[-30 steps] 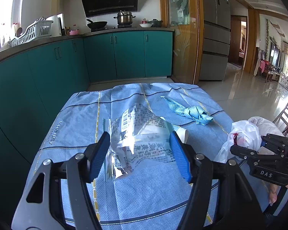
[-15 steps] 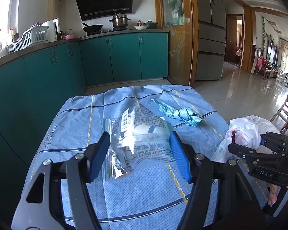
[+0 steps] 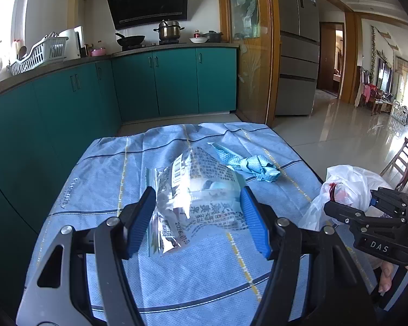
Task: Collect trash
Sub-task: 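Lift the clear snack packet with the left tool while the right tool holds the white bag, then open both tools over the wastebasket to drop the packet and white bag, then grasp the blue cloth rag with the right tool while the left tool reaches the paper cup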
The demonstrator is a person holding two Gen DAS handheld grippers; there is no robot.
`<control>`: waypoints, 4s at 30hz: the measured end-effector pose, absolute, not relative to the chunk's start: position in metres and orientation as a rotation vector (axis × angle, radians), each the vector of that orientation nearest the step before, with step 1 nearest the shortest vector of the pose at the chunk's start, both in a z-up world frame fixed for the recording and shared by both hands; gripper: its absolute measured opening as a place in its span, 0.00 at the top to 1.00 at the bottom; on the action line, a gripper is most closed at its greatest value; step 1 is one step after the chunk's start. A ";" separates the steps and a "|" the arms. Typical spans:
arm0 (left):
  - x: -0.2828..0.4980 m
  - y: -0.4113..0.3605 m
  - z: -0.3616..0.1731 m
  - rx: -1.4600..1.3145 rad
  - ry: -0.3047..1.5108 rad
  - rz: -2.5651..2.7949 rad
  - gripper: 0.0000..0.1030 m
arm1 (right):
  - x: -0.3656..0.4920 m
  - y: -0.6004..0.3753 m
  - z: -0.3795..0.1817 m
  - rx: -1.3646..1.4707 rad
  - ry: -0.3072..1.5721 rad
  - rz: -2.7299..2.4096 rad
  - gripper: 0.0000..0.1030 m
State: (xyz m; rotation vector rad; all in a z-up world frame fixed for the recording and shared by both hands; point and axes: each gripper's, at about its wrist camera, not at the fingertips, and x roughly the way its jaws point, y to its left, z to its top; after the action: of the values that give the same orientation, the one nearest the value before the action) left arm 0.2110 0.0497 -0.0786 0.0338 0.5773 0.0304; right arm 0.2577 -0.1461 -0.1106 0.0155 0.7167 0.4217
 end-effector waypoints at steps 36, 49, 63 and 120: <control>0.224 -0.238 -0.163 0.187 0.721 -0.478 0.25 | 0.213 -0.392 -0.123 0.264 0.700 -0.116 0.52; 0.229 -0.145 -0.125 0.091 0.647 -0.258 0.18 | 0.233 -0.360 -0.110 0.320 0.666 -0.072 0.28; 0.234 -0.022 -0.099 -0.015 0.639 0.016 0.15 | 0.280 -0.270 -0.095 0.272 0.668 0.071 0.27; 0.246 0.121 -0.124 -0.183 0.826 0.326 0.10 | 0.318 -0.088 -0.145 -0.043 0.970 0.557 0.64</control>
State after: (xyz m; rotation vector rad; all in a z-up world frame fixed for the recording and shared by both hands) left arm 0.2459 0.1209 -0.1239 -0.1826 0.8263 0.3258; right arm 0.3184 -0.0880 -0.1450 -0.0428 0.9705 0.5573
